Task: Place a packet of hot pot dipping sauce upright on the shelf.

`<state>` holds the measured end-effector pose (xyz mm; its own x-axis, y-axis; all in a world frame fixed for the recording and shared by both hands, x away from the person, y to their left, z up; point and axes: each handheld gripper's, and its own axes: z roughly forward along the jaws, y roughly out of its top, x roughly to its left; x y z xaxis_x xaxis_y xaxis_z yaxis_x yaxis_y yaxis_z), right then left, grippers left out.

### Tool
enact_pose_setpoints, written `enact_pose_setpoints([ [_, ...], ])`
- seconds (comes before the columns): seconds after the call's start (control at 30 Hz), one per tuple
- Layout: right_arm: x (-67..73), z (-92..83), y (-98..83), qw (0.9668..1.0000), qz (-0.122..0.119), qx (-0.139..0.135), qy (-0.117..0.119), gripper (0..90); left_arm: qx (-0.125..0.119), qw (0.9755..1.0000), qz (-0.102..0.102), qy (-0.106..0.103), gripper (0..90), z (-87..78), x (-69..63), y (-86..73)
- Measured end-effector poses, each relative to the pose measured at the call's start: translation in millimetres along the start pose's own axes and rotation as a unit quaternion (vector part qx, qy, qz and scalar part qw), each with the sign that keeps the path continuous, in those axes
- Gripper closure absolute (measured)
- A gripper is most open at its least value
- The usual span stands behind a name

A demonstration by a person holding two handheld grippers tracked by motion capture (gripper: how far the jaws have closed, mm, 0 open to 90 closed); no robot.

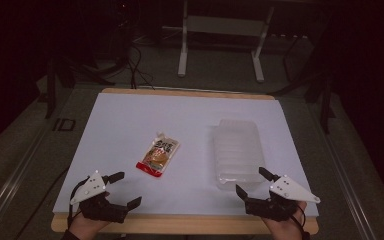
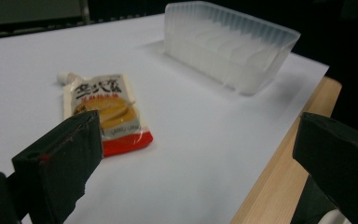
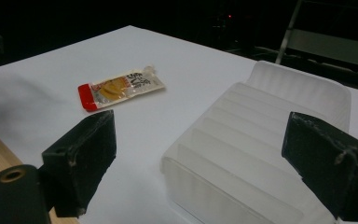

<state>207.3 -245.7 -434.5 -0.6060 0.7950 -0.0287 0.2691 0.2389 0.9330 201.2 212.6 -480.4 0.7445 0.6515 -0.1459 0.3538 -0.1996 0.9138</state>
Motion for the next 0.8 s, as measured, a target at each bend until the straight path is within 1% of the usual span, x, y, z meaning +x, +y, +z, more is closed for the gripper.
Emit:
enact_pose_setpoints([
  [0.07,0.3,-1.1,0.1,1.0000,-0.001,-0.003,0.003,10.0,0.010,0.9999,-0.001,-0.008,1.8,1.5,-0.4,0.3],
  [0.13,1.2,-1.3,0.4,1.0000,-0.006,-0.004,0.006,10.0,0.022,0.9996,0.001,-0.016,1.9,3.6,-1.5,0.0],
  [0.2,1.4,-1.5,0.3,0.9999,-0.007,-0.005,0.006,10.0,0.042,0.9987,0.007,-0.026,1.9,7.0,-3.0,-0.7],
  [0.23,1.1,-2.1,0.6,0.9999,-0.003,-0.007,0.010,10.1,0.055,0.9979,0.008,-0.032,1.9,9.6,-4.5,-1.3],
  [0.3,0.5,-1.9,-0.3,0.9998,-0.002,-0.011,0.014,10.1,0.065,0.9972,0.009,-0.034,1.9,13.1,-7.4,-1.3],
  [0.33,-0.9,-1.4,-1.3,0.9998,-0.005,-0.008,0.016,10.1,0.067,0.9968,0.010,-0.041,1.8,14.7,-9.4,0.1],
  [0.4,-2.0,-2.2,-1.5,0.9999,-0.002,-0.010,0.013,10.1,0.062,0.9971,0.020,-0.040,1.8,14.6,-12.7,4.3],
  [0.43,-2.0,-2.2,-1.5,0.9999,-0.002,-0.010,0.013,10.1,0.056,0.9972,0.019,-0.045,1.8,14.2,-13.7,7.2],
  [0.47,-2.2,-2.4,-1.6,0.9999,-0.002,-0.011,0.012,10.1,0.049,0.9976,0.020,-0.045,1.8,13.6,-14.7,9.9],
  [0.5,-2.2,-2.4,-1.6,0.9999,-0.002,-0.011,0.012,10.1,0.049,0.9976,0.020,-0.045,1.8,13.6,-14.7,9.9],
  [0.53,-2.0,-2.7,-1.5,0.9999,-0.002,-0.011,0.011,10.1,0.040,0.9977,0.022,-0.051,1.8,13.7,-14.5,16.1],
  [0.57,-0.8,-2.4,-1.7,0.9999,-0.006,-0.012,0.010,10.1,0.034,0.9980,0.025,-0.048,1.9,13.6,-14.1,18.9],
  [0.6,-0.2,-2.7,-1.7,0.9998,-0.009,-0.014,0.008,10.1,0.031,0.9979,0.025,-0.051,1.8,13.6,-13.6,21.9],
  [0.63,-0.2,-2.7,-1.7,0.9998,-0.009,-0.014,0.008,10.1,0.030,0.9980,0.027,-0.049,1.8,13.6,-13.2,25.0],
  [0.7,1.0,-4.8,-1.0,0.9995,-0.016,-0.024,0.008,10.1,0.024,0.9980,0.033,-0.049,1.9,13.1,-12.1,32.0],
  [0.73,2.3,-6.1,0.0,0.9995,-0.018,-0.025,0.008,10.1,0.021,0.9981,0.035,-0.045,1.9,12.8,-12.2,34.3],
  [0.8,2.4,-5.8,0.2,0.9995,-0.018,-0.025,0.009,10.1,0.020,0.9979,0.040,-0.048,1.9,13.1,-11.7,40.0],
])
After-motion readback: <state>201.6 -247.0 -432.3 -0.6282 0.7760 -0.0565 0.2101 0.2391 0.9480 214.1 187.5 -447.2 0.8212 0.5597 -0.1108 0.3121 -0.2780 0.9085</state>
